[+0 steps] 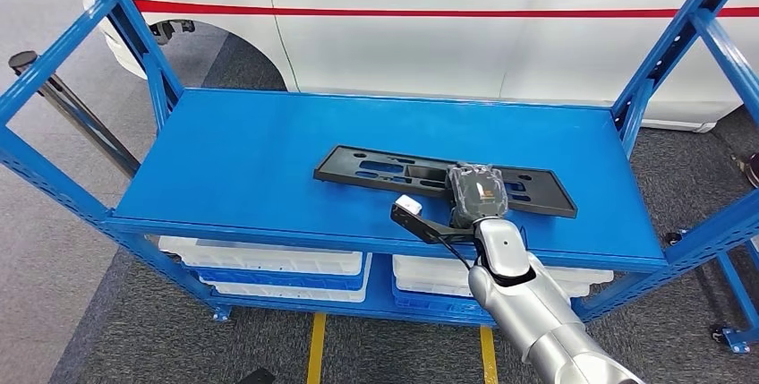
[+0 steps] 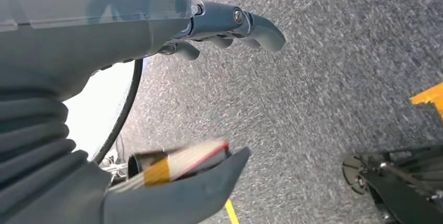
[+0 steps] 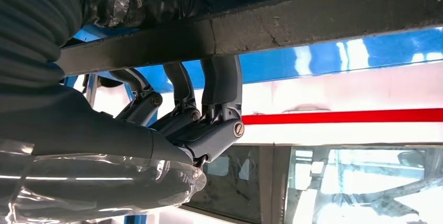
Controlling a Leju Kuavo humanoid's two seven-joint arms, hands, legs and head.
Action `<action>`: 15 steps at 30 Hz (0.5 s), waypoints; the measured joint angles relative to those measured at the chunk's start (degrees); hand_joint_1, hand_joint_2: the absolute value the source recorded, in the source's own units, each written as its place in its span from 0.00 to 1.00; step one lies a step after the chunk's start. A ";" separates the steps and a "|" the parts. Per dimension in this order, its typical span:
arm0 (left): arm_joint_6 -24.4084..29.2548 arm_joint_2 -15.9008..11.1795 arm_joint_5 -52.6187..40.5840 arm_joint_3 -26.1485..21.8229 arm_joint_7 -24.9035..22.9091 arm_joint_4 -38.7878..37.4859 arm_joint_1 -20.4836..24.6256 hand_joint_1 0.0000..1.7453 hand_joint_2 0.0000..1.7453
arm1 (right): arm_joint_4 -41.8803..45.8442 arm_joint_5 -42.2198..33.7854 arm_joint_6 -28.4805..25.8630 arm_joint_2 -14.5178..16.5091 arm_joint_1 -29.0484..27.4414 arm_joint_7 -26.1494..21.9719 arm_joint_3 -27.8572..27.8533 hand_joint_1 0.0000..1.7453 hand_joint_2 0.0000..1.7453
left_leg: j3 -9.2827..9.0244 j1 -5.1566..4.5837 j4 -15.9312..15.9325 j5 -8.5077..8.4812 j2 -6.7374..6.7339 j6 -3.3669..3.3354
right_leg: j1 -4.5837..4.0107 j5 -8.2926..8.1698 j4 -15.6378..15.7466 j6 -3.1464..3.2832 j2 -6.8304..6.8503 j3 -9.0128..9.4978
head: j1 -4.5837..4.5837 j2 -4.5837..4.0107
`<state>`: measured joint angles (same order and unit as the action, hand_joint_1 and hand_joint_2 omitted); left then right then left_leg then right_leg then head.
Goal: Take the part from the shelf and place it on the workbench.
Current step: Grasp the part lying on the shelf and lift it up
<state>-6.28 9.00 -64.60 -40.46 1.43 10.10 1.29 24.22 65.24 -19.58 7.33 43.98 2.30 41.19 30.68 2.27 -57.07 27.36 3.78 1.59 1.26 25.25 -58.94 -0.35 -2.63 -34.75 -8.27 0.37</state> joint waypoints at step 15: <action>2.26 -0.04 -0.16 -0.84 -0.21 0.00 -0.04 0.00 1.00 | 14.40 7.33 -17.44 -6.02 -3.77 0.46 -4.37 1.00 1.00 | 0.11 0.00 -0.10 0.04 -0.02 -0.03 | 0.01 -0.06 0.00 -0.10 -0.01 -0.07 | 0.00 0.00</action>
<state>-4.02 8.96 -64.76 -41.30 1.22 10.10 1.25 38.63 72.58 -37.03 1.31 40.21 2.76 36.82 30.79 2.27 -57.17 27.40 3.76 1.55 1.27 25.20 -58.94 -0.44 -2.64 -34.82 -8.27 0.37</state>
